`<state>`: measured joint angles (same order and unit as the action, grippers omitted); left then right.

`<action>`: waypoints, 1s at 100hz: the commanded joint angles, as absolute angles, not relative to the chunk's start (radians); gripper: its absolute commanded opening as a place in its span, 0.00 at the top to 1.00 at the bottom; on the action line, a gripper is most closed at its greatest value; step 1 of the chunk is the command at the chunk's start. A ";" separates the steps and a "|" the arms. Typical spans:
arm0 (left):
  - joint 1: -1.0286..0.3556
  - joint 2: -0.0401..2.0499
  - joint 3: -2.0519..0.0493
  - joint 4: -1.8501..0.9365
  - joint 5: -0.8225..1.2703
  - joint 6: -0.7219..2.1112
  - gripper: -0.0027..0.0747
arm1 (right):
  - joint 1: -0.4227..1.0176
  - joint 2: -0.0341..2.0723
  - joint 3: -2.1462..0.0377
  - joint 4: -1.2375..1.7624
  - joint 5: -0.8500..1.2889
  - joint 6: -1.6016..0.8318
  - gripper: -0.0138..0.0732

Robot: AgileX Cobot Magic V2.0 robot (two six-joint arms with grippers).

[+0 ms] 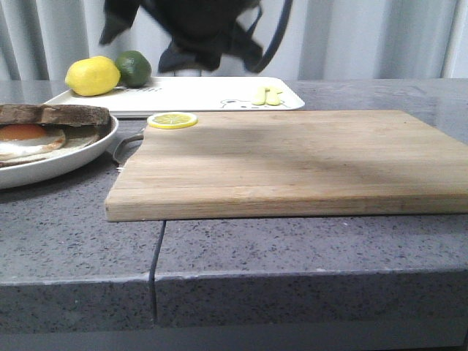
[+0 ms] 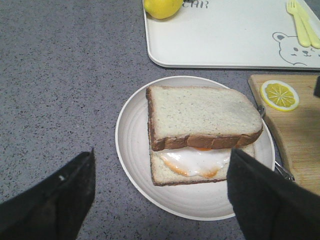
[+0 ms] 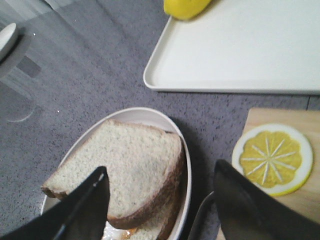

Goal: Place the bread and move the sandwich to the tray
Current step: 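Raise the right gripper away from the sandwich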

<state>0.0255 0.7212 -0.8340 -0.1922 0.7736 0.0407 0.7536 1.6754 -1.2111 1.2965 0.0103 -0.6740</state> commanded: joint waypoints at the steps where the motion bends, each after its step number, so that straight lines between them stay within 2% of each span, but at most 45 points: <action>1: 0.028 0.724 -0.865 -0.209 0.713 0.042 0.30 | 0.730 1.565 -1.219 1.240 -0.014 -0.687 0.31; 36: 0.028 0.724 -0.865 -0.209 0.713 0.042 0.30 | 0.568 1.261 -1.050 1.196 -0.014 -0.828 0.31; 66: 0.028 0.724 -0.865 -0.209 0.713 0.042 0.30 | 0.339 0.943 -0.835 1.063 0.000 -0.867 0.31; 80: 0.028 0.724 -0.865 -0.209 0.713 0.042 0.30 | 0.214 0.799 -0.761 0.852 0.038 -0.729 0.31; 100: 0.028 0.724 -0.865 -0.209 0.713 0.042 0.30 | 0.088 0.654 -0.712 0.375 0.194 -0.315 0.31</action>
<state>0.0255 0.7212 -0.8340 -0.1922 0.7736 0.0407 0.1263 0.7012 -0.7018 0.5872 0.1670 -0.4967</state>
